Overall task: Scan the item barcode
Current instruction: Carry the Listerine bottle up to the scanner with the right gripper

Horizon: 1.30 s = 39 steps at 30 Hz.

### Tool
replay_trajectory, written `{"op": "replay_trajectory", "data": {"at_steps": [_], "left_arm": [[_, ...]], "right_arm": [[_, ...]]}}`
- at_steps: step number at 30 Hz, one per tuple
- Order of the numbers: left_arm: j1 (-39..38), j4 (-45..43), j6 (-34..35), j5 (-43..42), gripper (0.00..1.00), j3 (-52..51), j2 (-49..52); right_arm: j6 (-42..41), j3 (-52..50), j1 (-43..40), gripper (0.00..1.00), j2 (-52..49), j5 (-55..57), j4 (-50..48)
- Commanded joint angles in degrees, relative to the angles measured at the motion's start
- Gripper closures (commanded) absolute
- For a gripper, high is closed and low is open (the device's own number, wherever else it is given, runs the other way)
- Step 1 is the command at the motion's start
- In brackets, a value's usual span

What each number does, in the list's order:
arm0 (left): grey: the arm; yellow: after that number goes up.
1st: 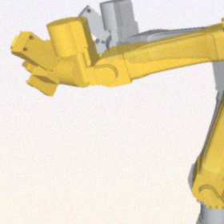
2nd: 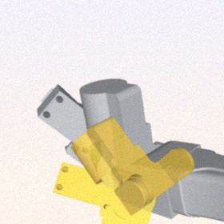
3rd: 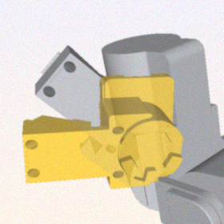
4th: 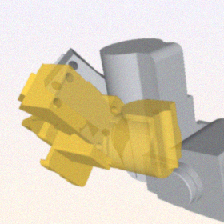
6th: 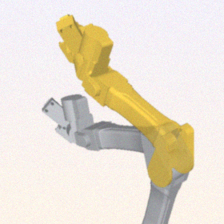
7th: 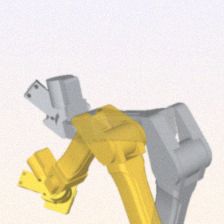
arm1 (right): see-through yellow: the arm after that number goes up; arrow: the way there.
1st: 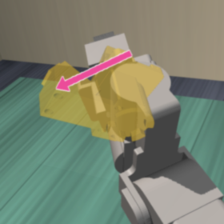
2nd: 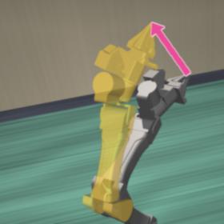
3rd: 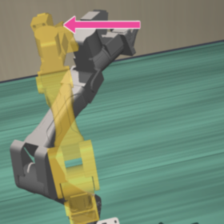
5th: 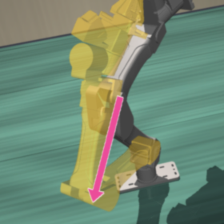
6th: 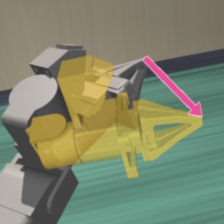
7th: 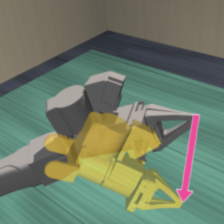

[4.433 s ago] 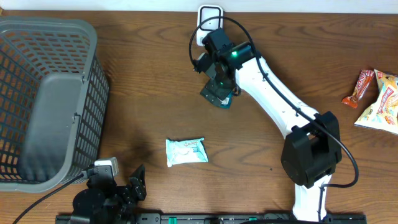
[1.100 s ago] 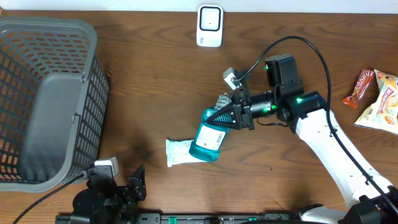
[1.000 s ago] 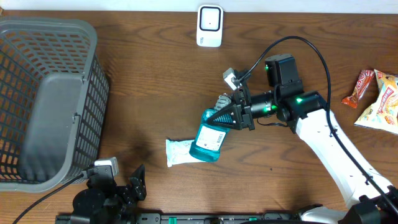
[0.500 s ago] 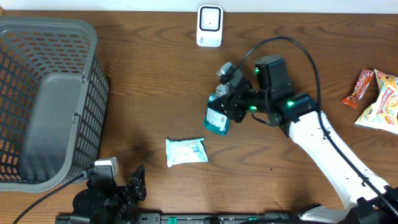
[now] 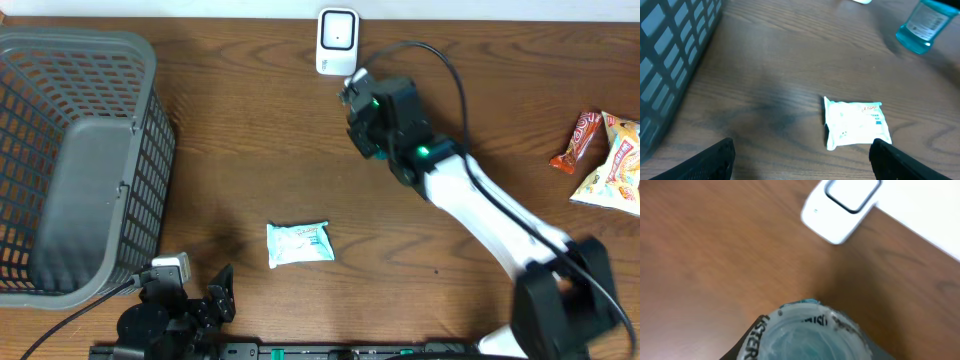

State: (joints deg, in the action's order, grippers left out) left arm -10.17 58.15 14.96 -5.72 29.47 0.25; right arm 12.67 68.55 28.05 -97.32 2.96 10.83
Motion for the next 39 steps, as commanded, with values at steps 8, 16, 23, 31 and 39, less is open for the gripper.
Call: {"op": "replay_trajectory", "data": {"at_steps": [8,16,23,31,39], "left_arm": [[0.24,0.07,-0.55,-0.28,0.14,0.0,-0.04],[0.24,0.07,-0.55,-0.28,0.14,0.0,-0.04],[0.24,0.07,-0.55,-0.28,0.14,0.0,-0.04],[0.24,0.07,-0.55,-0.28,0.14,0.0,-0.04],[0.24,0.07,-0.55,-0.28,0.14,0.0,-0.04]], "right_arm": [[13.79,30.38,1.31,0.79,-22.73,29.68,-0.57],[23.78,55.12,2.49,0.77,-41.31,38.07,-0.83],[31.34,68.59,4.31,0.74,-52.02,42.66,-5.6],[36.37,68.59,4.59,0.73,-52.19,42.88,-7.85],[31.8,68.59,2.67,0.74,-49.86,49.57,-0.04]]}}
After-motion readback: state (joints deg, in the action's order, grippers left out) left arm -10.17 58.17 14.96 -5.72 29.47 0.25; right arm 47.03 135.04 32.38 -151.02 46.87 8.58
